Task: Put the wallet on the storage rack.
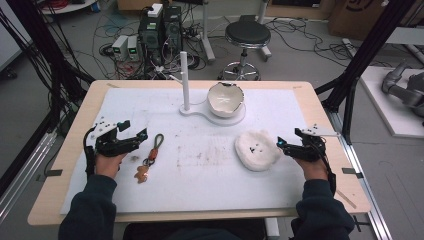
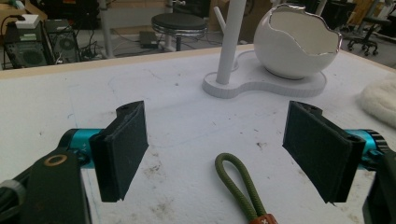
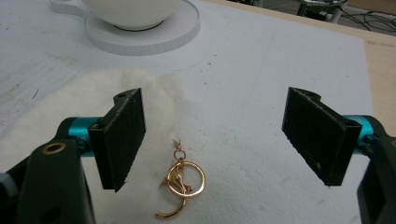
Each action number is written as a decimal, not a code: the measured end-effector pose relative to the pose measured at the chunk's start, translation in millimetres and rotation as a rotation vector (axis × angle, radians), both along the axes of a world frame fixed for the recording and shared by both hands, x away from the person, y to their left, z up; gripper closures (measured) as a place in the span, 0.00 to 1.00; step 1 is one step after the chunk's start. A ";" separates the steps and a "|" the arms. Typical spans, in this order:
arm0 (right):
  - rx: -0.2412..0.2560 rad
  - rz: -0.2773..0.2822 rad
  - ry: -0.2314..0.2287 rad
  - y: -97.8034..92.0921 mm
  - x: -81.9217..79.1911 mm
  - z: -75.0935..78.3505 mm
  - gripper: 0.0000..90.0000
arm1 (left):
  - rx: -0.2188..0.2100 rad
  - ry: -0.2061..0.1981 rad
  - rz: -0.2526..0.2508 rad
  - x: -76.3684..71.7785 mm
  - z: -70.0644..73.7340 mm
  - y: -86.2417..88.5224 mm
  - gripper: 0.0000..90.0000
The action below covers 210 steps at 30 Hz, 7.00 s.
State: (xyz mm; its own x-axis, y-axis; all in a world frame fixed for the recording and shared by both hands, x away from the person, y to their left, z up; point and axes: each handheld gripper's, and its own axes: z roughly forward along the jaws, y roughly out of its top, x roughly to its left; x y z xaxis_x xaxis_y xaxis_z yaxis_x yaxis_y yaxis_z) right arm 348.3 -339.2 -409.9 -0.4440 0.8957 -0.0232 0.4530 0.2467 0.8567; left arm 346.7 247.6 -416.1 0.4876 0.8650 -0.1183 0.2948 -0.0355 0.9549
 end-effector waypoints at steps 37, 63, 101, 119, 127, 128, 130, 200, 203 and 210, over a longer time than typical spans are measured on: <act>-0.057 0.241 0.227 29.4 10.1 -21.3 0.88 | 0.002 0.019 -0.029 -0.8 -0.1 -4.2 0.26; 0.086 0.621 -0.014 90.8 4.9 11.1 0.90 | -0.069 0.028 -0.422 -2.2 10.9 -96.1 0.32; 0.217 0.621 0.122 137.6 3.5 -2.1 0.82 | -0.112 -0.059 -0.457 -12.0 12.4 -112.9 0.88; 0.125 0.616 0.014 118.2 -0.8 11.2 0.90 | -0.052 -0.024 -0.450 -7.4 17.4 -111.0 0.47; 0.125 0.671 0.017 127.8 -4.6 12.4 0.88 | 0.022 -0.023 -0.552 -12.2 15.0 -120.0 0.84; 0.154 0.648 0.025 124.6 -3.1 12.3 0.86 | 0.010 -0.031 -0.548 -12.3 15.7 -119.5 0.86; 0.204 0.606 0.009 120.8 -1.6 12.7 0.77 | -0.012 -0.042 -0.528 -12.4 17.6 -117.3 0.87; -0.488 0.390 -0.358 147.9 120.7 82.9 0.86 | -0.127 0.055 -0.061 7.9 6.9 -14.9 0.22; -0.503 0.387 -0.343 152.5 124.9 75.3 0.86 | -0.127 0.054 -0.060 7.9 6.4 -15.1 0.22; -0.494 0.390 -0.296 154.5 135.1 53.3 0.86 | -0.127 0.061 -0.065 7.5 5.2 -15.3 0.22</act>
